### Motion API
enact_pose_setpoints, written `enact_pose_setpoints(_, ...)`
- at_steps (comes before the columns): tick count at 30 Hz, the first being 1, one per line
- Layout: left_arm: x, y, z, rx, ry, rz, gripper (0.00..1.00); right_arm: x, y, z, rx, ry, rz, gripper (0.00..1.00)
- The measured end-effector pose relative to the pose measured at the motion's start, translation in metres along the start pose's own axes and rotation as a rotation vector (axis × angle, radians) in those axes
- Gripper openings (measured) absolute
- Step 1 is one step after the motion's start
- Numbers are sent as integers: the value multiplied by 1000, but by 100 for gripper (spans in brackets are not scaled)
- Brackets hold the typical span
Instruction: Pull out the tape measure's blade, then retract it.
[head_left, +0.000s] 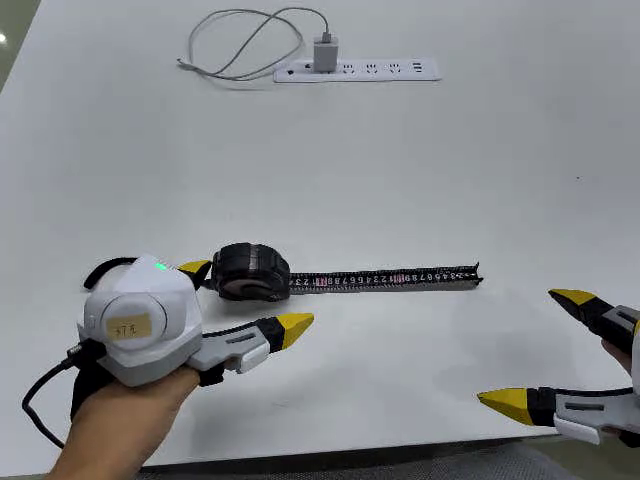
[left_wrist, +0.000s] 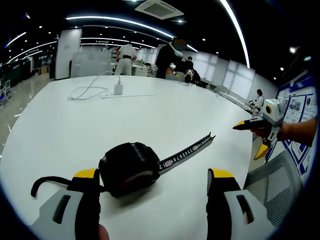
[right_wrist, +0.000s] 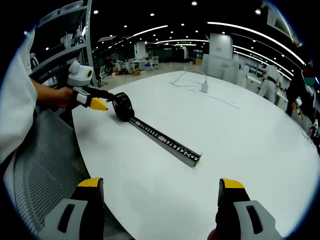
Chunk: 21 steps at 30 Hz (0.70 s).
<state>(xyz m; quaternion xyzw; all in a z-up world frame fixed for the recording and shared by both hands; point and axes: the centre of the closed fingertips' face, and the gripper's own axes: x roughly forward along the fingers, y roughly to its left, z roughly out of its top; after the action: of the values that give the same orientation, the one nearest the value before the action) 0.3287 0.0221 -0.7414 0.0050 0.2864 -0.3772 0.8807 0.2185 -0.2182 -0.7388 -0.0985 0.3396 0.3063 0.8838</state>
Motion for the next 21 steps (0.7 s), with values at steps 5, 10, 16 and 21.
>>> enact_pose_setpoints(5, 0, 3, 1, 7, -4, 34, 80, 2, -2, 2, -11, 6, 9, 91)
enact_pose_setpoints(10, 2, 4, 1, 9, 0, 72, 78, 3, -7, 5, -44, 20, 31, 85)
enact_pose_setpoints(16, 5, 7, 3, -17, -5, 109, 77, 8, -15, 6, -94, 62, 82, 78)
enact_pose_setpoints(21, 6, 12, 3, -28, 1, 152, 72, 13, -23, 7, -142, 96, 115, 72)
